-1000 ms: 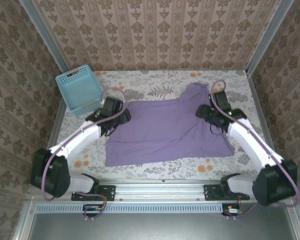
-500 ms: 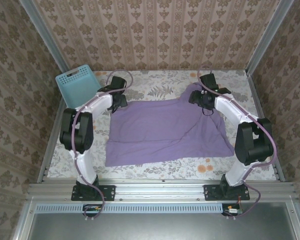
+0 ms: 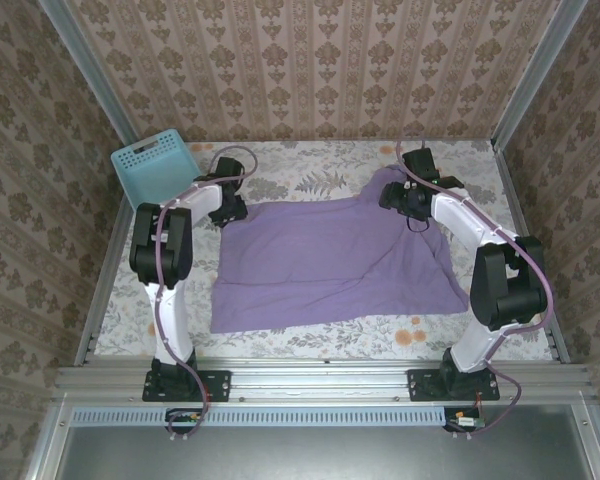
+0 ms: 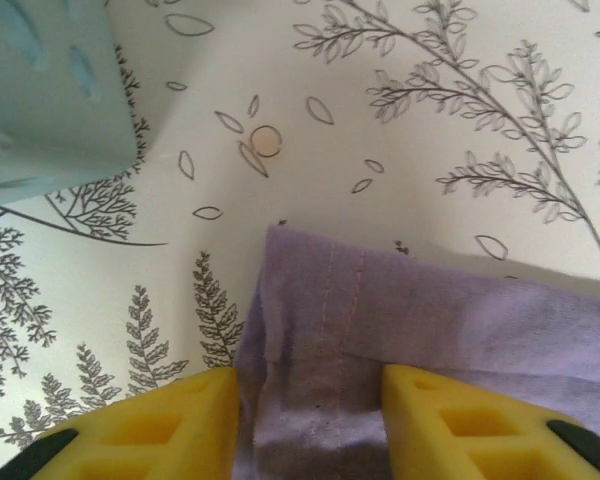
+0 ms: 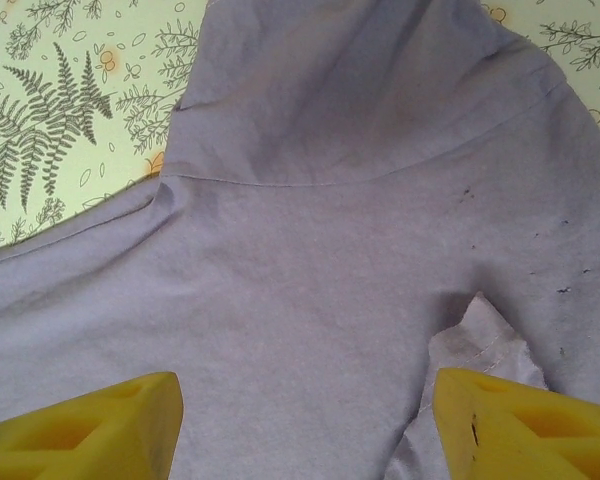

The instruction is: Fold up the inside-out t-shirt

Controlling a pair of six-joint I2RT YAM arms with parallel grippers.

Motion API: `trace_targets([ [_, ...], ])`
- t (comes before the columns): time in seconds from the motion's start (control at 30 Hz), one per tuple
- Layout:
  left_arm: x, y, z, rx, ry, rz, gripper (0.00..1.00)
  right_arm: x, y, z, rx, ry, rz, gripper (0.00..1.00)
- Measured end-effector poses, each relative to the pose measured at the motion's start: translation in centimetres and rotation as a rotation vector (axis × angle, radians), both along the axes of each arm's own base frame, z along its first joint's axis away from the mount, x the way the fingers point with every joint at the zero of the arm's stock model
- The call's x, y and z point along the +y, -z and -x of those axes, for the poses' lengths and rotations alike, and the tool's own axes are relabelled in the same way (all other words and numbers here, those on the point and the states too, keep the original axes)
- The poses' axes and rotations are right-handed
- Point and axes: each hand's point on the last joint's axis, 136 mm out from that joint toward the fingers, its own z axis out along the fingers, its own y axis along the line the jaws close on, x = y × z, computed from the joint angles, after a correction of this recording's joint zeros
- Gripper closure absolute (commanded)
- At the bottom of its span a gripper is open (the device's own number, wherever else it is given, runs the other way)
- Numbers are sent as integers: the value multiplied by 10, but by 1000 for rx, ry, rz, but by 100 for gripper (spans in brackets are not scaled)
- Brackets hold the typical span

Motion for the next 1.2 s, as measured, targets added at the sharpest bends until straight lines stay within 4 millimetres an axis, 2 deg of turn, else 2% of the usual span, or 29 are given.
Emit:
trace_targets([
  [0.13,-3,-4,-4,-10,11,9,70,2,0,0,-3,-7,-11,31],
  [0.27,-5,-9,-17,-41,28,14,79,3,4,2,5,-10,-15,31],
  [0.43,-4,-8,-19,-40,48,18,88,1,9,5,17,-7,-13,31],
  [0.5,-5,-9,-20,-44,53,22,88,0,9,4,16,-5,-13,31],
  [0.6,-6,-12,-22,-48,56,24,76,-1,9,4,17,-3,-13,31],
  [0.73,-4,-10,-19,-44,39,24,67,-2,9,4,17,1,-13,31],
  [0.87,-3,-2,-11,-17,36,23,66,-3,9,4,17,2,-14,31],
  [0.97,-3,-2,-11,-17,35,25,69,-2,9,4,18,-1,-20,31],
  [1.2,-4,-3,-14,-19,26,31,89,-2,12,6,26,-3,-21,30],
])
